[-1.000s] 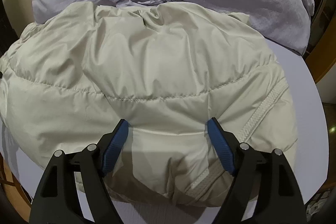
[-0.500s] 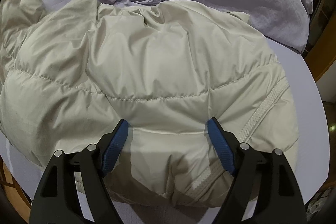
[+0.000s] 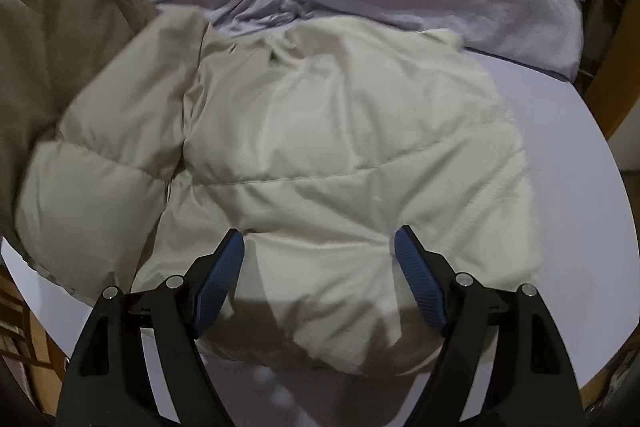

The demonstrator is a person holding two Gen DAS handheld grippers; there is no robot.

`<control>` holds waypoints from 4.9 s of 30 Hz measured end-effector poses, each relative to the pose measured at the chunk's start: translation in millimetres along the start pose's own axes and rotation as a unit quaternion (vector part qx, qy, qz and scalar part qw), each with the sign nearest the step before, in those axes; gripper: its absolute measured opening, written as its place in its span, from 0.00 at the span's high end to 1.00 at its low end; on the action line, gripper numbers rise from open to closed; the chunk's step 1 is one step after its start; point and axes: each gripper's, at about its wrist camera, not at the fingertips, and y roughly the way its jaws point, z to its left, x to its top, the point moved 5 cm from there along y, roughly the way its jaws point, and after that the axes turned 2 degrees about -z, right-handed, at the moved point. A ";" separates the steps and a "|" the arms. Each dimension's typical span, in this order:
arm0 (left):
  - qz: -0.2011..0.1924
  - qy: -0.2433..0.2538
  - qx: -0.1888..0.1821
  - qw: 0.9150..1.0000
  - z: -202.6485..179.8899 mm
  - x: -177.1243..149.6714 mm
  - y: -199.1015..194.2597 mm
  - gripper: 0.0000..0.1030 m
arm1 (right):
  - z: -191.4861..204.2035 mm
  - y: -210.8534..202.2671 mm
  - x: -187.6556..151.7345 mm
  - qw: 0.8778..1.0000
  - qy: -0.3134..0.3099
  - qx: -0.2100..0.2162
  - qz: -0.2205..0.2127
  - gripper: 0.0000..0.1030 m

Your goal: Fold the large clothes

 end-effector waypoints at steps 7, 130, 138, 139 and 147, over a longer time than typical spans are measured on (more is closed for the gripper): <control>0.057 0.041 -0.042 0.997 -64.5 -23.6 51.1 0.77 | -52.3 -33.8 -1.4 0.998 0.047 -0.034 -0.036 0.23; 0.099 0.184 0.158 0.965 -7.8 -52.7 201.5 0.12 | -119.8 16.7 104.0 0.989 0.107 -0.059 -0.080 0.36; 0.089 0.187 0.154 0.966 -9.7 -57.0 204.3 0.10 | -119.4 26.9 99.4 0.989 0.094 -0.068 -0.092 0.35; 0.088 0.188 0.154 0.966 -9.8 -57.5 204.8 0.10 | -119.7 28.2 99.0 0.989 0.095 -0.068 -0.094 0.34; 0.084 0.183 0.149 0.968 -7.3 -60.6 209.6 0.09 | -120.3 36.7 97.6 0.988 0.098 -0.070 -0.101 0.32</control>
